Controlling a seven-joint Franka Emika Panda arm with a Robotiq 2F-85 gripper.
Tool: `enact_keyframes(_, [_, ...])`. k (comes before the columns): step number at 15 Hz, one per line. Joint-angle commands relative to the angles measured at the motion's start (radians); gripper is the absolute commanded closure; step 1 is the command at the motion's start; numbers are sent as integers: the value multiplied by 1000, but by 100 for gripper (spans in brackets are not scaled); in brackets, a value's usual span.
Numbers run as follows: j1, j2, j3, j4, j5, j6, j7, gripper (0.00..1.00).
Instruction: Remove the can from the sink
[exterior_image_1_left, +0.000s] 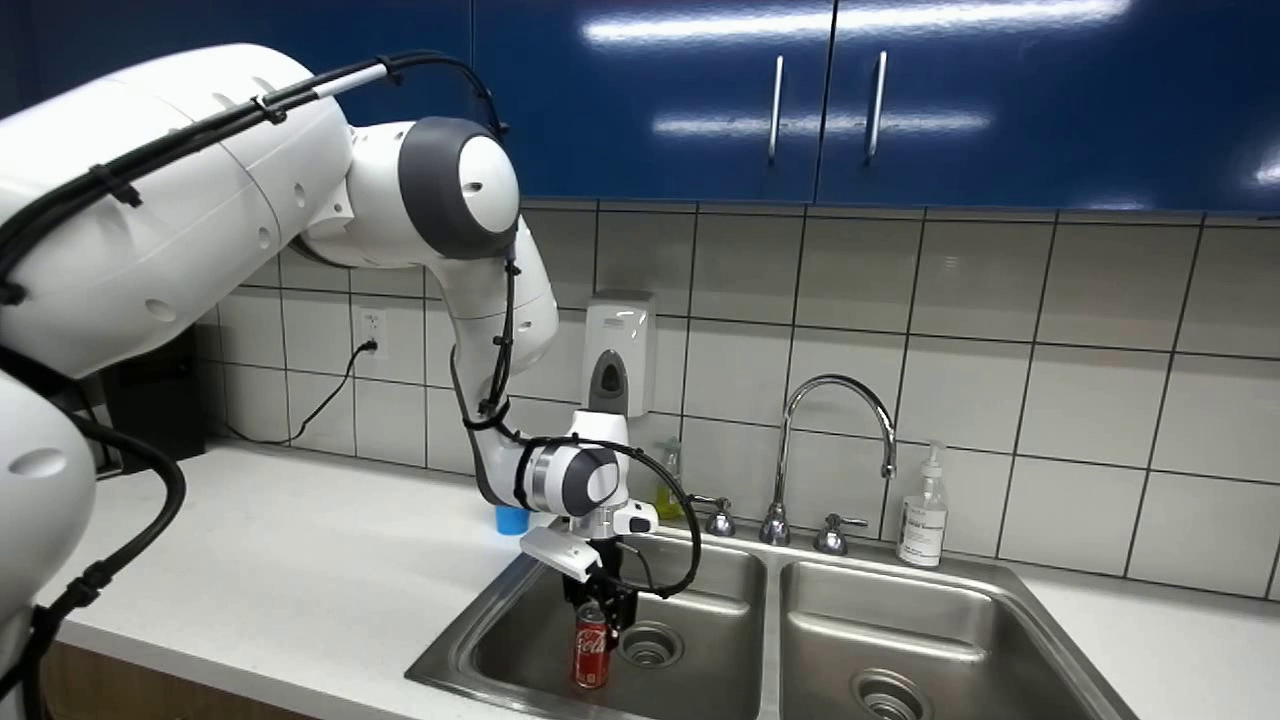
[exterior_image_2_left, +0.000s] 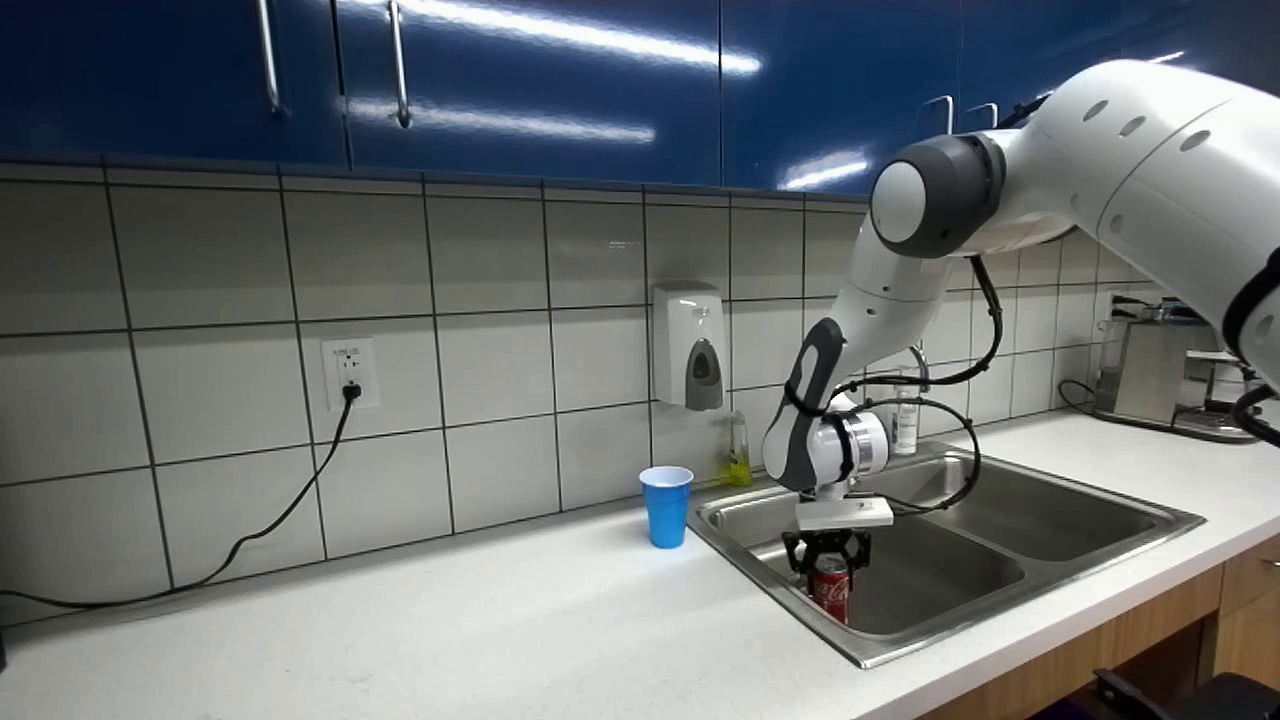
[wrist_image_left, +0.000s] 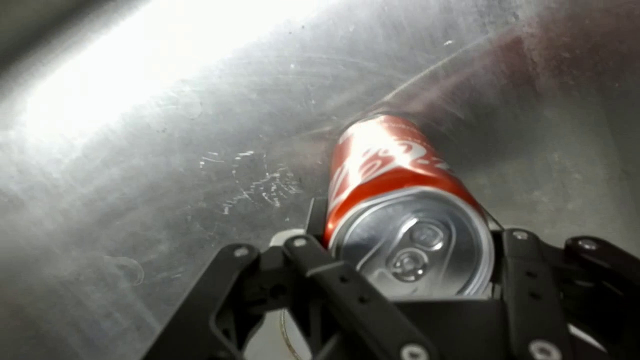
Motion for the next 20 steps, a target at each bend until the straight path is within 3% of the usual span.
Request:
enact_keyframes(1, [7,11,-17,35,0,-72,2,61])
enact_keyframes(9, [15,-57,-3,5,6,-69,-4,61])
enact_keyframes(20, [26,-149,-35,-28,-6,-80,12,61])
